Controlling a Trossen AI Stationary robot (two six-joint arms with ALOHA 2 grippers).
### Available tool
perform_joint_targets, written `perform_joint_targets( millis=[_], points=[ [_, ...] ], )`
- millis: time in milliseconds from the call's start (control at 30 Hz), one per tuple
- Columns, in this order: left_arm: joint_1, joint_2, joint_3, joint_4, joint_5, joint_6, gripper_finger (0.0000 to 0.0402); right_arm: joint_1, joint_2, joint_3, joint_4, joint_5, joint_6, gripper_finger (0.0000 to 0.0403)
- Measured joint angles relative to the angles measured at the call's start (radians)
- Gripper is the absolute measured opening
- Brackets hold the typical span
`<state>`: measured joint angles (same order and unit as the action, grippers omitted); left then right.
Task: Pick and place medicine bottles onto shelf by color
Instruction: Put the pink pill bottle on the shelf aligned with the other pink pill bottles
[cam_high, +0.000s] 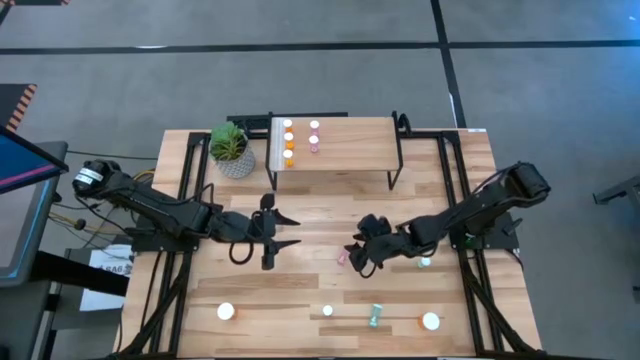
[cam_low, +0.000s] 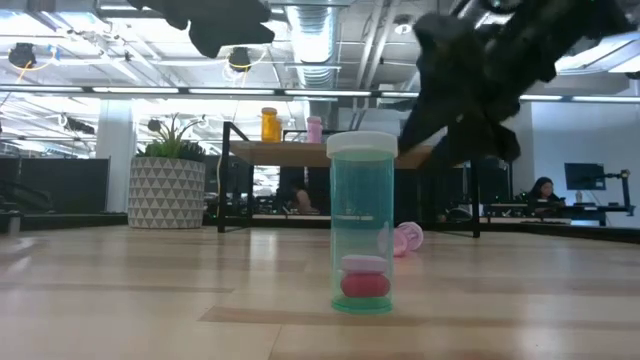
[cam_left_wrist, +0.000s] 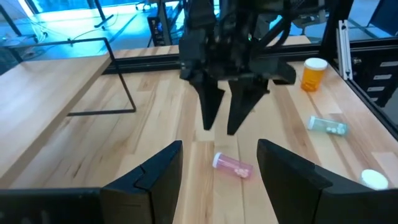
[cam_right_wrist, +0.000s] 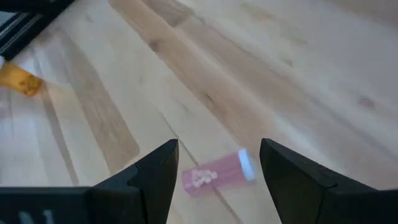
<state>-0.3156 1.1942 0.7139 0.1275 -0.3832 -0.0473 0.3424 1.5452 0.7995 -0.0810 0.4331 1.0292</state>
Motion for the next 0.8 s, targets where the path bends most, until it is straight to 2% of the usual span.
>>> perform_joint_targets(
  millis=[100, 333, 800],
  points=[
    [-0.001, 0.0, -0.019, 0.033, -0.001, 0.006, 0.0195, -0.012, 0.028, 0.0, 0.002, -0.043, 0.049, 0.0249],
    [0.007, 0.001, -0.143, 0.229, -0.008, -0.016, 0.0195, -0.037, 0.049, 0.0, -0.003, -0.106, 0.097, 0.0249],
    [0.011, 0.001, -0.154, 0.234, -0.017, -0.016, 0.0195, -0.088, 0.046, 0.0, -0.01, -0.192, 0.071, 0.0249]
  ],
)
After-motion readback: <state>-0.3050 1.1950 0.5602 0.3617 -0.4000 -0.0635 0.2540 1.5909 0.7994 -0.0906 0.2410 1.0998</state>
